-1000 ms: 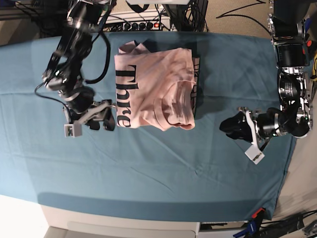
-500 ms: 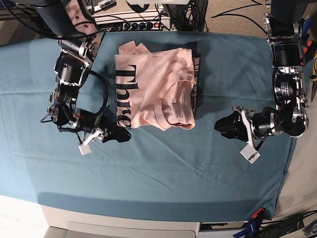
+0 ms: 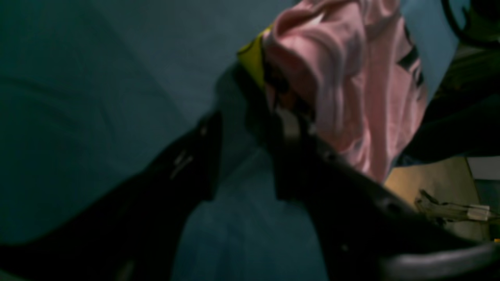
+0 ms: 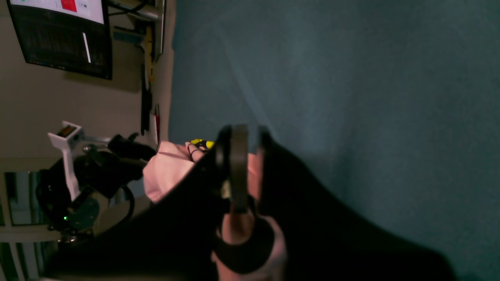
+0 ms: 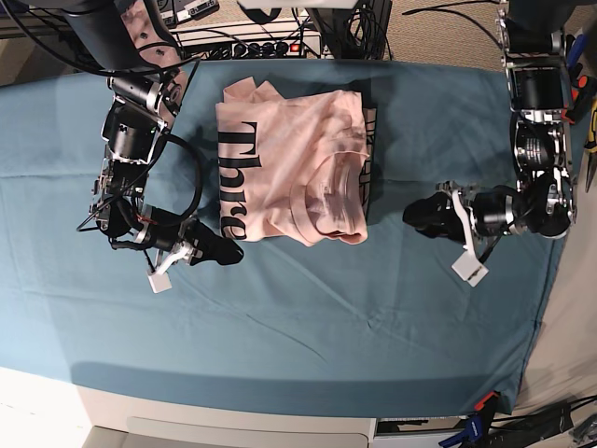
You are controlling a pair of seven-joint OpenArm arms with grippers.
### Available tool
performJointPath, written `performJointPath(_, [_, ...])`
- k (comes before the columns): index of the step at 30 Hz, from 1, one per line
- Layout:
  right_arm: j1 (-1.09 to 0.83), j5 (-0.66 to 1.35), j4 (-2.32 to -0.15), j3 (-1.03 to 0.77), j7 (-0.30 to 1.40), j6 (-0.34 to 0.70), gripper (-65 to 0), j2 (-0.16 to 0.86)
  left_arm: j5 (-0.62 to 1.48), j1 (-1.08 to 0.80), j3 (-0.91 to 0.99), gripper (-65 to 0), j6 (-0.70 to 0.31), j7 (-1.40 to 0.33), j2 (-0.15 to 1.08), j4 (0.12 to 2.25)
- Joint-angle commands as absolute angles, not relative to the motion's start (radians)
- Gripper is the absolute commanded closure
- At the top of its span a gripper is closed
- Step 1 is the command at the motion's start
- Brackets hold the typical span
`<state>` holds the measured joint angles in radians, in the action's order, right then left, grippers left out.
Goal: Fold the T-shirt properly
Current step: 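Move the right gripper beside the shirt's printed side, then move the left gripper to the shirt's folded edge and grasp it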
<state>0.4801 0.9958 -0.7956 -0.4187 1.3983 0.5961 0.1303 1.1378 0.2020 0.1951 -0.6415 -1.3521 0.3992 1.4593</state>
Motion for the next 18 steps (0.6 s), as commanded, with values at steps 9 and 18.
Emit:
performJointPath(9, [0.498, 0.994, -0.797, -0.418, 1.396, 0.622, 0.0, 0.133, 1.234, 0.154, 0.2, -23.2, -0.644, -1.37, 0.413, 1.475])
performJointPath(18, [0.498, 0.994, -0.797, -0.418, 1.396, 0.64, 0.0, 0.133, 1.312, 0.047, 0.2, -23.2, -0.648, -1.396, 0.413, 1.475])
